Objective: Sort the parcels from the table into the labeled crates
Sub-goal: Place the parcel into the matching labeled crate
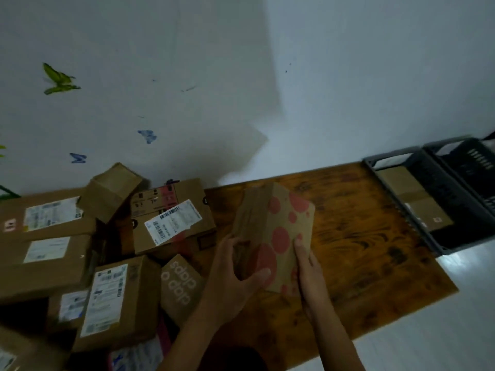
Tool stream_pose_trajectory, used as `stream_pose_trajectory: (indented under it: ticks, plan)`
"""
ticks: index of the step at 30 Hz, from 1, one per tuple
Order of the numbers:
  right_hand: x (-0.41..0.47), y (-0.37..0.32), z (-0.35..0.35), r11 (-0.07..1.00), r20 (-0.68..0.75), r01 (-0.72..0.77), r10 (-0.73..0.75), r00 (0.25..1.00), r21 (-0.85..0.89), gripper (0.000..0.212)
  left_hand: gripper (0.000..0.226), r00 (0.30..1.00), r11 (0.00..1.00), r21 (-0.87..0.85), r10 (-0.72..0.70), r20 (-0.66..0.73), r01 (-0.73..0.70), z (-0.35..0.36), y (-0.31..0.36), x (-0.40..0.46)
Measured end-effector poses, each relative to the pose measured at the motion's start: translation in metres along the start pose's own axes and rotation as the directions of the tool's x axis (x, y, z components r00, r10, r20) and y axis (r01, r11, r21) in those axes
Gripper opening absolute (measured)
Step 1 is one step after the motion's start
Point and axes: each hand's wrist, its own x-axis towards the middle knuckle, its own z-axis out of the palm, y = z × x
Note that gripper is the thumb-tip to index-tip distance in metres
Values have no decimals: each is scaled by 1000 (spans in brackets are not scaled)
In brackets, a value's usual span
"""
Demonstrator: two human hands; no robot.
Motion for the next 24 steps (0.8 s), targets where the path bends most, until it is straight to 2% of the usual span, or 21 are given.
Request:
stream_pose_trajectory:
  ticks: [3, 5, 9, 13, 14, 17, 20, 22, 24]
  plan:
    - [-39, -7, 0, 993, 72, 61, -68, 995, 98, 59, 84, 988, 980, 132, 153, -29, -148, -12, 17, -33]
    - [-65, -12, 3, 987, 95, 91, -104, 990, 129, 56, 87, 969, 966, 138, 232, -81, -220, -19, 27, -55]
    - [-106, -18, 12, 975, 109, 141, -161, 981, 171, 50, 104, 948, 953, 138, 287, -137, -269, -33, 27, -84]
    - [-131, -24, 16, 962, 150, 215, -241, 959, 171, 50, 113, 881, 853, 349, 455, -132, -388, -51, 25, -103]
    - [-135, -25, 16, 959, 167, 242, -265, 950, 146, 50, 114, 889, 864, 324, 442, -120, -386, -57, 24, -104]
    - [-144, -23, 18, 932, 215, 362, -358, 909, 20, 53, 129, 949, 950, 32, 312, -40, -310, -80, 29, -104]
    - [-152, -18, 21, 886, 241, 456, -426, 872, -86, 64, 135, 938, 934, 82, 348, 0, -347, -100, 30, -101]
    - [-155, -18, 25, 894, 225, 441, -414, 882, -82, 57, 131, 906, 895, 153, 424, 1, -419, -110, 36, -103]
    - [-159, -21, 25, 936, 216, 350, -349, 912, 35, 37, 124, 823, 792, 295, 567, -31, -534, -117, 38, -105]
